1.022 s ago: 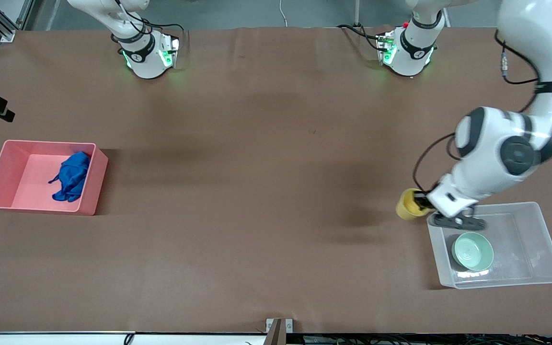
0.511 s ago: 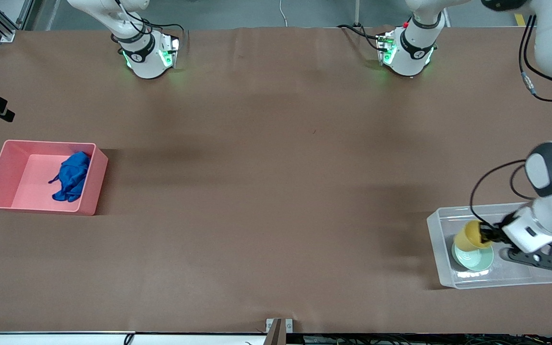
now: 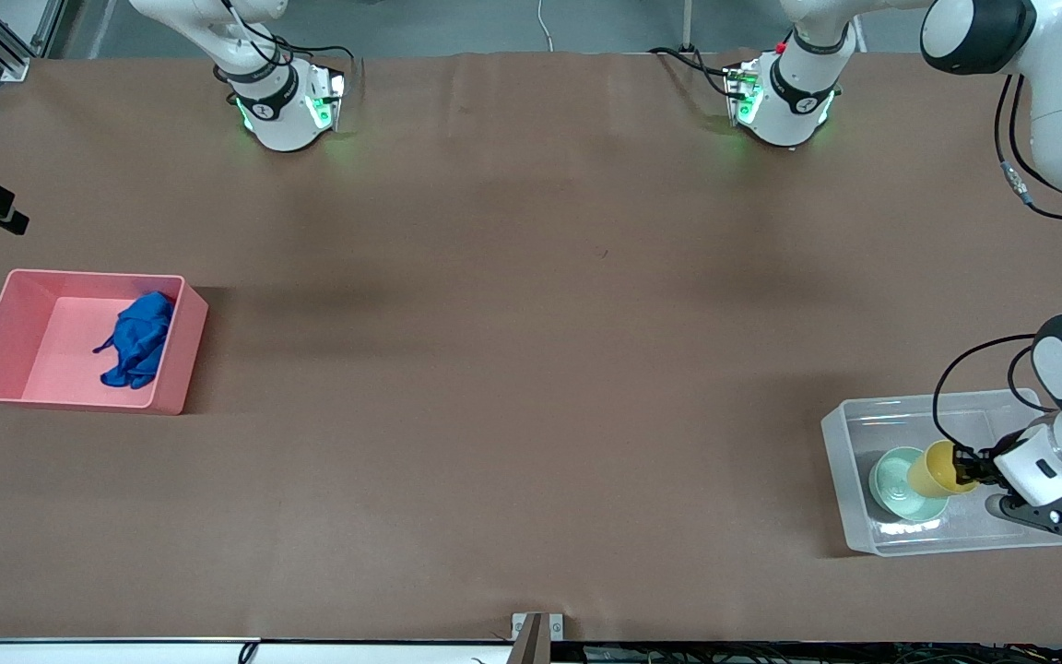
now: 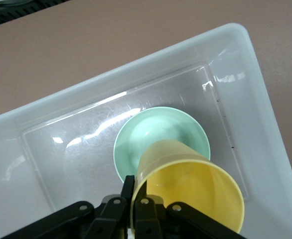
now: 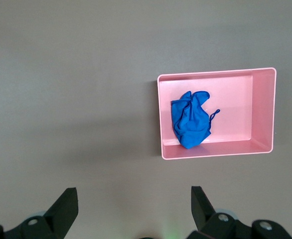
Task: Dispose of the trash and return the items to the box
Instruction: 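Carry the yellow cup into the clear box onto the bowl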
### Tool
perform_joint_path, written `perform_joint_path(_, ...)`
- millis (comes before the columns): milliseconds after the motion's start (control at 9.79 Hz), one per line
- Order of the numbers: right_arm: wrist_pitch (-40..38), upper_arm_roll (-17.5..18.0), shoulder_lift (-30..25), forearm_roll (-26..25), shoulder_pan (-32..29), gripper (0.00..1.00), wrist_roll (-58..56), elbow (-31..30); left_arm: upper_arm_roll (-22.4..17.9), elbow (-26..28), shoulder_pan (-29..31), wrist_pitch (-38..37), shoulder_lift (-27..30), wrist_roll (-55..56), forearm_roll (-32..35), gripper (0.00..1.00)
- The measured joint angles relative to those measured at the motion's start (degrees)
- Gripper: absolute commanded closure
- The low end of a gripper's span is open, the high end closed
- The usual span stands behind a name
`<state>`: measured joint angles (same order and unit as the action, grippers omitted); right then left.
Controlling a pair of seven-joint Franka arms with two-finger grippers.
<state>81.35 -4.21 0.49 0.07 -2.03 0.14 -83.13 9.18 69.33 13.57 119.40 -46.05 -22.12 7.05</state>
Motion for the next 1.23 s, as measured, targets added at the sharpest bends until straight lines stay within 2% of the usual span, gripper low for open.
perform_joint_path(307,-0.01,0.0,0.0,0.0,0.03,0.0,0.0,-0.01,-0.53,0.04,1.3,0.39,-2.65,-0.07,0.0,0.97)
perform_joint_path(511,-0.02,-0.01,0.0,0.0,0.05,0.0,0.0,-0.01,-0.53,0.06,2.61,1.45,-3.67,-0.18,0.0,0.9)
perform_joint_path(613,-0.02,-0.01,0.0,0.0,0.05,0.0,0.0,-0.01,-0.52,0.07,2.74,2.35,-3.93,-0.16,0.0,0.77)
perform_joint_path(715,-0.02,-0.01,-0.01,0.0,0.05,0.0,0.0,-0.01,-0.26,0.05,2.62,2.69,-3.94,-0.02,0.0,0.54)
perform_joint_path(818,-0.02,-0.02,-0.01,0.0,0.05,0.0,0.0,-0.01,0.16,-0.11,2.41,3.05,-3.86,1.0,-0.28,0.26)
perform_joint_path(920,-0.02,-0.04,-0.02,0.0,0.04,0.0,0.0,0.0,0.8,-0.4,2.28,3.24,-3.48,2.1,-0.45,0.11)
perform_joint_path(1226,-0.03,-0.12,-0.03,0.0,0.01,0.0,0.0,-0.01,4.36,-0.82,1.96,0.55,0.97,3.7,-0.61,0.08)
